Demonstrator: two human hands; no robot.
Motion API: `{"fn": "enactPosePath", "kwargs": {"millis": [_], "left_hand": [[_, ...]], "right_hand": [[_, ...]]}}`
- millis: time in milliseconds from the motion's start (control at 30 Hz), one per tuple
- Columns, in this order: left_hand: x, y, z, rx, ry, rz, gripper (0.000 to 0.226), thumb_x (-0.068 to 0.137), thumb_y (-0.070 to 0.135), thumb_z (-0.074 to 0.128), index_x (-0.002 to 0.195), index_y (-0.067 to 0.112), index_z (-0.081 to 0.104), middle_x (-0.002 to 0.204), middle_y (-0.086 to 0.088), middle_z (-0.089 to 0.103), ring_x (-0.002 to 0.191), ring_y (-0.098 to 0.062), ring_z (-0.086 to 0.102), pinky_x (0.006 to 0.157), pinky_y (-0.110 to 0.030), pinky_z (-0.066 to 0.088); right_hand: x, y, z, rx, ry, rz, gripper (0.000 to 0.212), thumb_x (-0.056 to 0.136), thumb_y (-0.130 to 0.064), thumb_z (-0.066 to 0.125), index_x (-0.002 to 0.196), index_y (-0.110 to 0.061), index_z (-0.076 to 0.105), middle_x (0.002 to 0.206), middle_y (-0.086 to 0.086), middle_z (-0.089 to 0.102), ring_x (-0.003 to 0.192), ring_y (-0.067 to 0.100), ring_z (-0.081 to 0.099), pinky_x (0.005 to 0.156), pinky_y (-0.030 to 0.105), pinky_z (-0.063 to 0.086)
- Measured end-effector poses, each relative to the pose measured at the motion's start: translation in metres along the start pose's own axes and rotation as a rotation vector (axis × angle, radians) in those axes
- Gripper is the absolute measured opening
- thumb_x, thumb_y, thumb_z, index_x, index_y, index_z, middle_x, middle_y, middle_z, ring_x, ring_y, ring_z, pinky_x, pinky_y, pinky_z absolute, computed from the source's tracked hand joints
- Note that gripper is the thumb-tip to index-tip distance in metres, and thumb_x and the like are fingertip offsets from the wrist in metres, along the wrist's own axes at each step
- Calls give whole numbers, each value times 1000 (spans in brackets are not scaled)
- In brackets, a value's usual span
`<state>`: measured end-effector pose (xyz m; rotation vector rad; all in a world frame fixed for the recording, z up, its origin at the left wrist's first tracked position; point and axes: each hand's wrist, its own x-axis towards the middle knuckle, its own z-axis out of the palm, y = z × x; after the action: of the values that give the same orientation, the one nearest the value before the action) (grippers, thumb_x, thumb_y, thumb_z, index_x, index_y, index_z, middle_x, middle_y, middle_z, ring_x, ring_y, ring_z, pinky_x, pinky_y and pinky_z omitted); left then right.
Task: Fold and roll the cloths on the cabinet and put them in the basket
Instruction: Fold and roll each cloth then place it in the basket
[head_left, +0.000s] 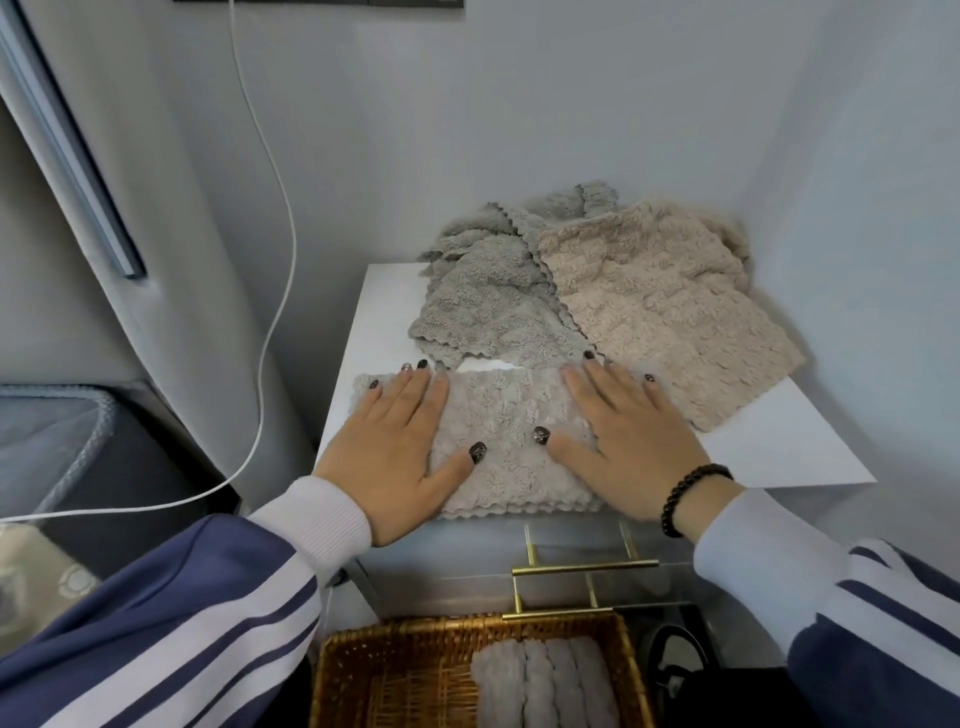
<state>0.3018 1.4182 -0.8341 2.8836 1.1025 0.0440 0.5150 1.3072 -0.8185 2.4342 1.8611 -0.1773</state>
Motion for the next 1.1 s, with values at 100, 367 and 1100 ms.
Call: {"fn": "enactPosePath", "kwargs": {"millis": [100,367,1100], "left_hand": [[1,-9,-3,20,-52,-47,109,65,82,-18,151,15,-12,159,-1,-13,146,-14,-14,117,-32,-10],[11,14,-10,-78,81,11,78,83,51,-4,152,15,-1,161,-4,-1,147,-16,-5,115,-31,-8],[19,-37,-32,-212,47,-344,46,88,53,53,128,30,53,122,-1,51,121,-25,43,104,-44,34]], "right_hand": [[0,12,-3,25,-22,97,89,81,-77,2,151,-24,-11,159,-2,-13,147,16,-12,119,47,-1],[4,-32,-17,71,268,-236,52,99,-28,30,150,-17,24,158,6,18,147,22,11,119,48,12],[20,47,-29,392,92,194,56,81,-53,65,128,-26,53,133,3,46,125,24,39,101,39,37]]}}
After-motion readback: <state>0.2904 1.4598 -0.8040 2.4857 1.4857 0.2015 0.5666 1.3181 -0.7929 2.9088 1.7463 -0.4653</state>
